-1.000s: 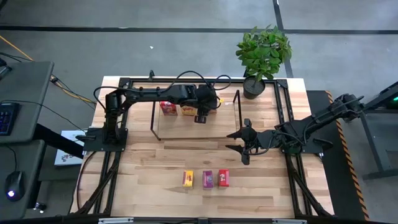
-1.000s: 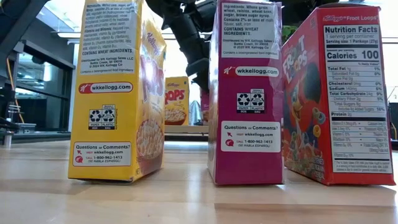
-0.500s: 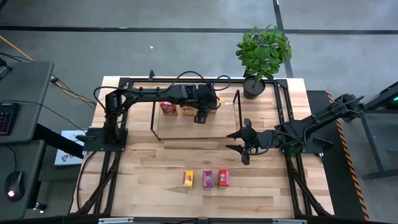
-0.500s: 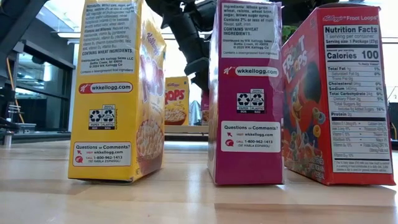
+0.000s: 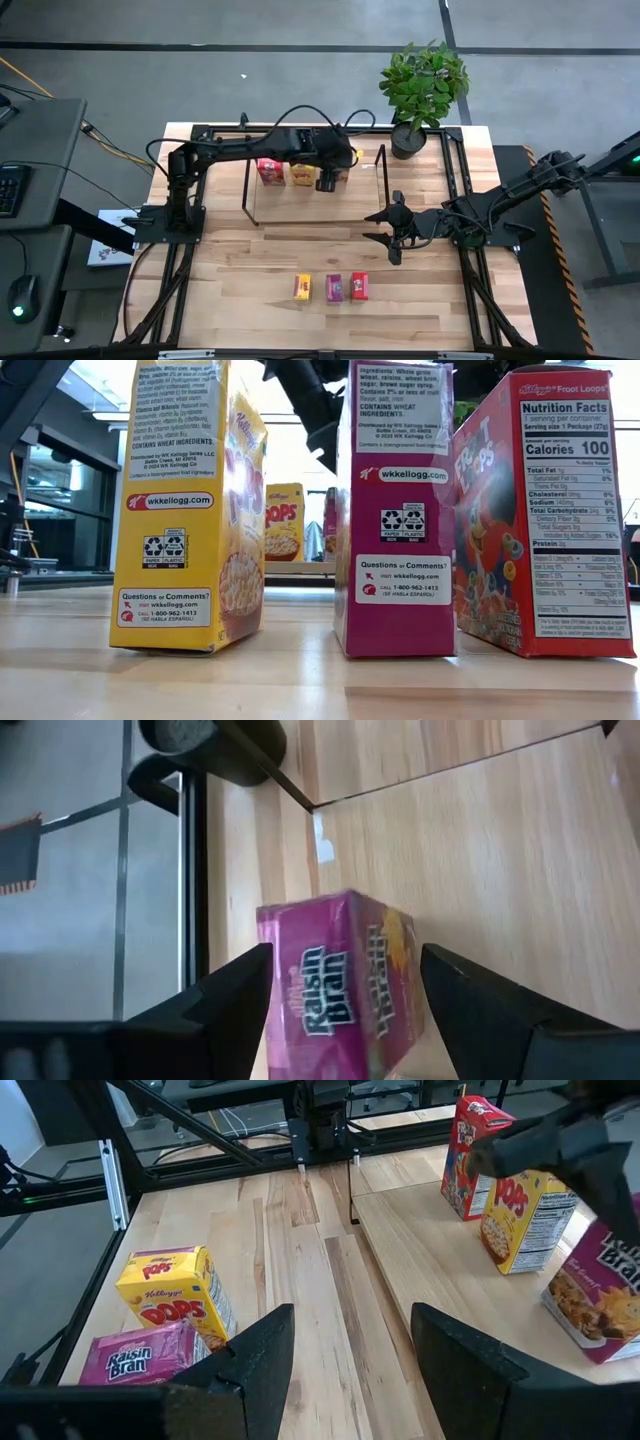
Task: Stack cereal on shelf
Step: Put the red cereal box on the shelf aligned with the other red cereal box
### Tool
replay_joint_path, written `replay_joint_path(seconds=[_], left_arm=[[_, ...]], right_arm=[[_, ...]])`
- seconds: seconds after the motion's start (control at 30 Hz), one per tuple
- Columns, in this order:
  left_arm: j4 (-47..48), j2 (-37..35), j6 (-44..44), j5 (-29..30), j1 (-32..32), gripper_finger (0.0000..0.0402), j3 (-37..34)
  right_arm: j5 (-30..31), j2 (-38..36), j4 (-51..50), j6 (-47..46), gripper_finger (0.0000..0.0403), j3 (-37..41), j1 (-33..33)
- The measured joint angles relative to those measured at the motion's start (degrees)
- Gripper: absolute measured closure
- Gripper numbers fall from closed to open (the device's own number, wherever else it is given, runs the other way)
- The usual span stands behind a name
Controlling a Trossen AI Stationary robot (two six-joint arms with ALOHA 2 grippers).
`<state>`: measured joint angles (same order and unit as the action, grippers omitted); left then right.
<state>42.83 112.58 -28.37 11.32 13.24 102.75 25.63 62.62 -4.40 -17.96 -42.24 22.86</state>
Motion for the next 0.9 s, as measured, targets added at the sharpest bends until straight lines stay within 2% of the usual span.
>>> replay_joint_path(seconds=[0.17, 0.4, 0.47, 0.57, 0.67, 0.73, 0.8, 0.9], left_arm=[[5.2, 0.0, -0.3, 2.6, -0.3, 0.0158, 4.9], [20.4, 0.1, 1.6, 12.1, -0.9, 0.0158, 17.5], [23.1, 0.0, 4.9, 11.5, -0.9, 0.0158, 21.3], [24.1, -2.0, 10.4, 6.2, -0.4, 0.0158, 23.0], [23.0, -5.4, 15.4, -2.8, 0.2, 0.0158, 21.0], [20.3, -8.7, 18.1, -7.3, 0.2, 0.0158, 16.8], [14.4, -13.3, 20.2, -9.1, -0.7, 0.0158, 9.9], [1.8, -22.9, 22.3, -9.3, -3.5, 0.0158, -5.5]], right_arm=[[0.0, 0.0, 0.0, 0.0, 0.0208, 0.0, 0.0], [0.0, 0.0, 0.0, 0.0, 0.0208, 0.0, 0.0], [0.0, 0.0, 0.0, 0.3, 0.0208, 0.0, 0.0], [0.1, 0.0, 0.0, 0.4, 0.0208, 0.0, 0.0], [1.1, 0.0, 0.0, 0.4, 0.0208, 0.0, 0.0], [1.2, 0.0, 0.0, 0.4, 0.0208, 0.0, 0.0], [1.2, 0.0, 0.0, 0.5, 0.0208, 0.0, 0.0], [1.2, 0.0, 0.0, 0.4, 0.0208, 0.0, 0.0]])
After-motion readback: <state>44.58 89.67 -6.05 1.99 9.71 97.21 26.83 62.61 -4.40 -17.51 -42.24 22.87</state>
